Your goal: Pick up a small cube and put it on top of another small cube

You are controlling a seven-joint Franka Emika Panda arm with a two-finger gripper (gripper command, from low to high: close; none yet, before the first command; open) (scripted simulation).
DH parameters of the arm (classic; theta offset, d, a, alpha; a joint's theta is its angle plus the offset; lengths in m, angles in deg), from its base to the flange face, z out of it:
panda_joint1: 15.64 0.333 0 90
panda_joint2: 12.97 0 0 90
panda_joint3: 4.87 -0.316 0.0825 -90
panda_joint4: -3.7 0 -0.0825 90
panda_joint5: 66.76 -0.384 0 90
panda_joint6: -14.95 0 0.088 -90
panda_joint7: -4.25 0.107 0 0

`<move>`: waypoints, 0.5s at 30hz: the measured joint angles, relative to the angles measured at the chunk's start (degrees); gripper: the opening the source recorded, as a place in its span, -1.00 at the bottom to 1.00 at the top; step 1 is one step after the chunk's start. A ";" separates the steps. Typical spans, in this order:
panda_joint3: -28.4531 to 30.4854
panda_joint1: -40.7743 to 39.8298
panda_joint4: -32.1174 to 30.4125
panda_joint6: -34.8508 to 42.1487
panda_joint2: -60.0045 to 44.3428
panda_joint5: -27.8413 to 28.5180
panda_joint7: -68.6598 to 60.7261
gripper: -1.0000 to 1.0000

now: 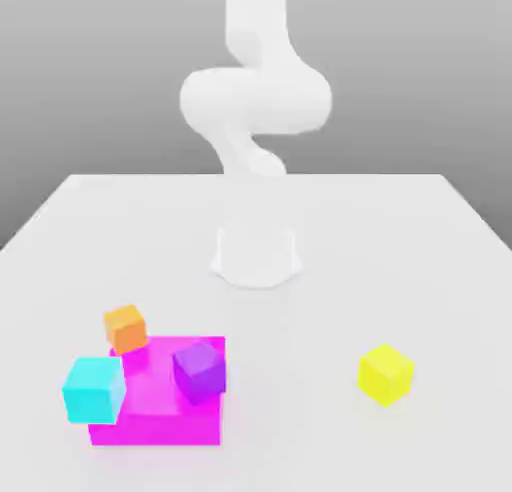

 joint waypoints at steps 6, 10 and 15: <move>-4.27 3.67 -7.89 -8.41 -13.23 0.86 -1.58 0.00; -6.89 6.12 -12.99 -13.85 -21.75 1.33 -2.67 0.00; -10.04 9.19 -19.27 -20.48 -32.15 1.69 -4.15 0.00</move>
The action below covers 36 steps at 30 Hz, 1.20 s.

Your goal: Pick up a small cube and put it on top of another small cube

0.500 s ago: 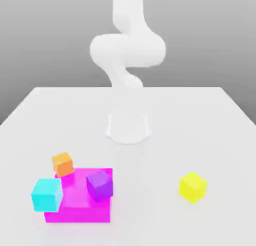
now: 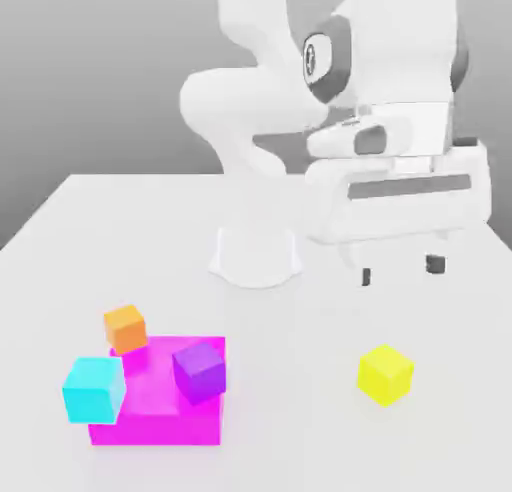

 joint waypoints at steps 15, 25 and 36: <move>6.24 10.58 -4.01 -18.01 -24.51 9.57 5.31 -1.00; 0.86 7.24 -6.05 -9.43 -13.76 1.24 -0.86 -1.00; 11.22 -12.55 -8.03 3.47 1.04 2.43 19.12 -1.00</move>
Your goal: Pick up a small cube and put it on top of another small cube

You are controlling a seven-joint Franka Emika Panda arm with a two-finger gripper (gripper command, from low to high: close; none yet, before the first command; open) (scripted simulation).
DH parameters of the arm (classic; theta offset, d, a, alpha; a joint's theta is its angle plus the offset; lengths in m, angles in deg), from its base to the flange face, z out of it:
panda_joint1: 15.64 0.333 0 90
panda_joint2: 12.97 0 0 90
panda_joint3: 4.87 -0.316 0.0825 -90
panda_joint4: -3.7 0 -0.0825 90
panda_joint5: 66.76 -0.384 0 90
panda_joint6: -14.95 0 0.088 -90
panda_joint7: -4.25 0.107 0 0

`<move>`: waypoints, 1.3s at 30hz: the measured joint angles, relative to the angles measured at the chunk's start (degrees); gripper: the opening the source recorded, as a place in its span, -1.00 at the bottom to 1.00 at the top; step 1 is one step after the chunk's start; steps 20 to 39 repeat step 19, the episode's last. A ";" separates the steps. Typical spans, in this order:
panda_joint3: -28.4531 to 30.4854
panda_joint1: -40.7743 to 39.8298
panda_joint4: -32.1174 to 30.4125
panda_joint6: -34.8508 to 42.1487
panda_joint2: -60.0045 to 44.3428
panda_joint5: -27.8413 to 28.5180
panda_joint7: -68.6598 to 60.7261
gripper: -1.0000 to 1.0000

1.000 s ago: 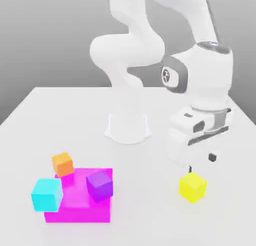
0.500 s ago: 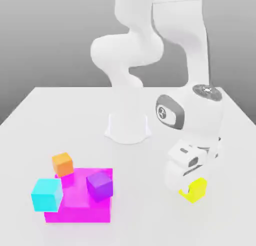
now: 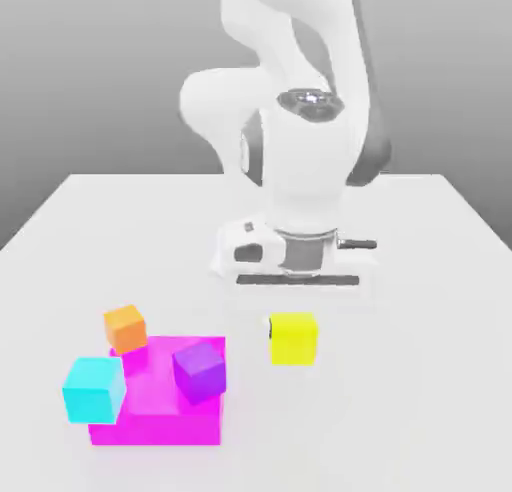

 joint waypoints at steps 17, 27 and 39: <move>10.66 -21.16 -3.30 -2.44 1.15 0.02 20.39 1.00; 10.66 -21.16 -3.30 -2.44 1.15 0.02 20.39 1.00; 10.66 -21.16 -3.30 -2.44 1.15 0.02 20.39 1.00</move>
